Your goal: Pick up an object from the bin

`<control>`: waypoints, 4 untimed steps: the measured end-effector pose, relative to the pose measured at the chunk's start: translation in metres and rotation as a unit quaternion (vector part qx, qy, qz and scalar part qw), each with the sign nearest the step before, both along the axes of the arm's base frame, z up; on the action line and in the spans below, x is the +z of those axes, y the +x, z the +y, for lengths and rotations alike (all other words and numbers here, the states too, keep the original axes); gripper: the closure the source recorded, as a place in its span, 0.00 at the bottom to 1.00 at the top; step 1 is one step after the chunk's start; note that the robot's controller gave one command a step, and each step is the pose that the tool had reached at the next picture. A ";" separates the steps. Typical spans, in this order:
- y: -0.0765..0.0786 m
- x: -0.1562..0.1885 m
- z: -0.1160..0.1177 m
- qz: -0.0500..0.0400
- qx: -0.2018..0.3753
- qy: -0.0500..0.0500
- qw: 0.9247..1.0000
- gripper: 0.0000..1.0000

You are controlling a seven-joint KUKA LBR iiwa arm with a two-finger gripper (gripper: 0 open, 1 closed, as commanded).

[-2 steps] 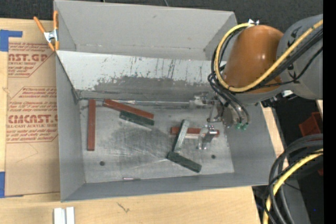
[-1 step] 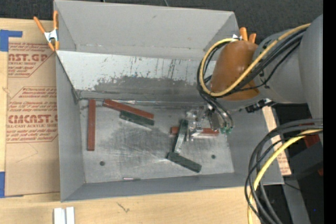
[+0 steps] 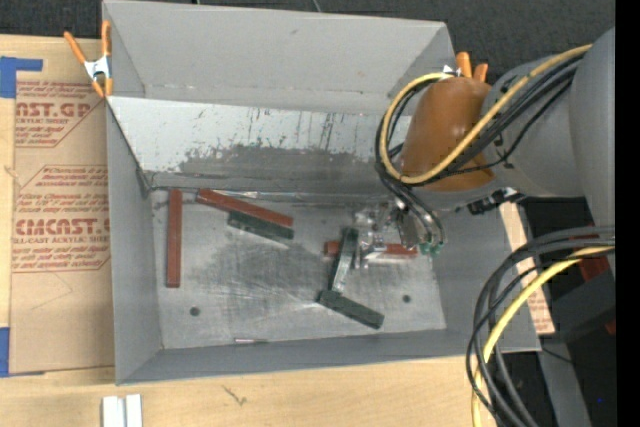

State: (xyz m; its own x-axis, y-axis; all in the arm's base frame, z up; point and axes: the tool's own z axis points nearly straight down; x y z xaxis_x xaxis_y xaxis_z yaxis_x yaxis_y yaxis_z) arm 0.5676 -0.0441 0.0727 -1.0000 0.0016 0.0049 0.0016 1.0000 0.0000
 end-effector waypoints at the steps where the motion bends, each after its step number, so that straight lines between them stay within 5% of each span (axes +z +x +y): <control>1: -0.004 0.053 0.010 0.000 0.015 0.000 1.000 1.00; 2: -0.005 0.090 0.015 -0.006 0.032 0.000 0.999 1.00; 3: -0.008 0.084 0.016 -0.003 0.042 0.000 0.999 1.00; 4: -0.007 0.159 0.020 -0.004 0.048 0.000 0.999 1.00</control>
Offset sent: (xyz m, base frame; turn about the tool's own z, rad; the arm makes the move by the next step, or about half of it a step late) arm -0.0180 0.0279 0.0388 -0.1450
